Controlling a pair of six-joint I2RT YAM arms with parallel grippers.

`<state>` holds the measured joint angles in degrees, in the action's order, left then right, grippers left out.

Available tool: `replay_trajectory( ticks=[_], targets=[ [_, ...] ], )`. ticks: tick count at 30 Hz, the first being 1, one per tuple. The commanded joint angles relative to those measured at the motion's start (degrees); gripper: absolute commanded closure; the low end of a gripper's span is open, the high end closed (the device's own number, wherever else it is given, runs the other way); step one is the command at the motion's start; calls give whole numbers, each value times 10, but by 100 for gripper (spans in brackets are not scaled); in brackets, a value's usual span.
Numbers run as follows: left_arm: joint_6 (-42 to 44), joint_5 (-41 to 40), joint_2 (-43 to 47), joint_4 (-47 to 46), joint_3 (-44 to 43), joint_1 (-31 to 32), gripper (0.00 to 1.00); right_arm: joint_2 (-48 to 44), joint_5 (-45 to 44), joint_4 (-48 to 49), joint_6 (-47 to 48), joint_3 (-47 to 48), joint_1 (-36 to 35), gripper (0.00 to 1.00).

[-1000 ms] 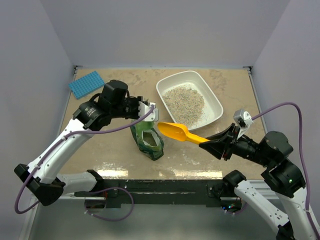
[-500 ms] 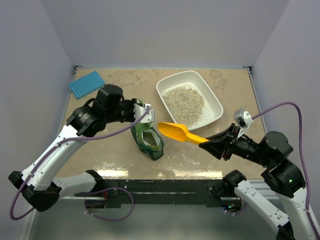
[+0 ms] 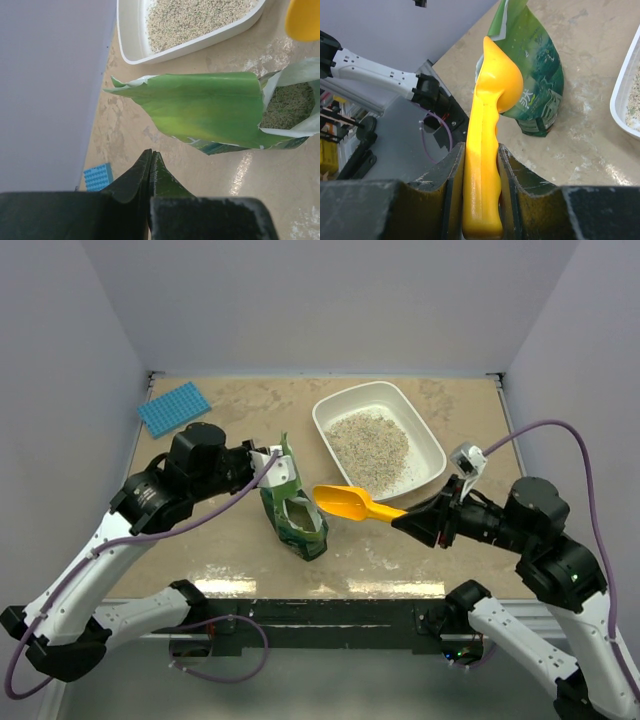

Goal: Fill the litter box with clean litter

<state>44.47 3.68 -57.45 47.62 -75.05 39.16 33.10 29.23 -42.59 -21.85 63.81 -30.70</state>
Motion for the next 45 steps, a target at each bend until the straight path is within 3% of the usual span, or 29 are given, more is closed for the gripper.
replay_trajectory(
  ticks=[1,14,25,33,39,45],
  targets=[
    [-88,-12,27,-37,19,7,100,54,32,-23,-2,52,-1,100],
    [-361,-148,22,-35,2,7,100,137,38,-48,-27,119,-1,100],
    [-414,-194,71,-36,38,7,100,172,36,-65,-15,119,-5,100],
    [-428,-220,57,-51,58,7,100,190,36,-63,-12,103,-25,100],
    [-435,-215,49,-68,75,7,100,209,1,-63,-25,115,-67,100],
    [-440,-208,45,-74,75,7,100,260,-75,-60,-52,132,-155,100]
  ],
)
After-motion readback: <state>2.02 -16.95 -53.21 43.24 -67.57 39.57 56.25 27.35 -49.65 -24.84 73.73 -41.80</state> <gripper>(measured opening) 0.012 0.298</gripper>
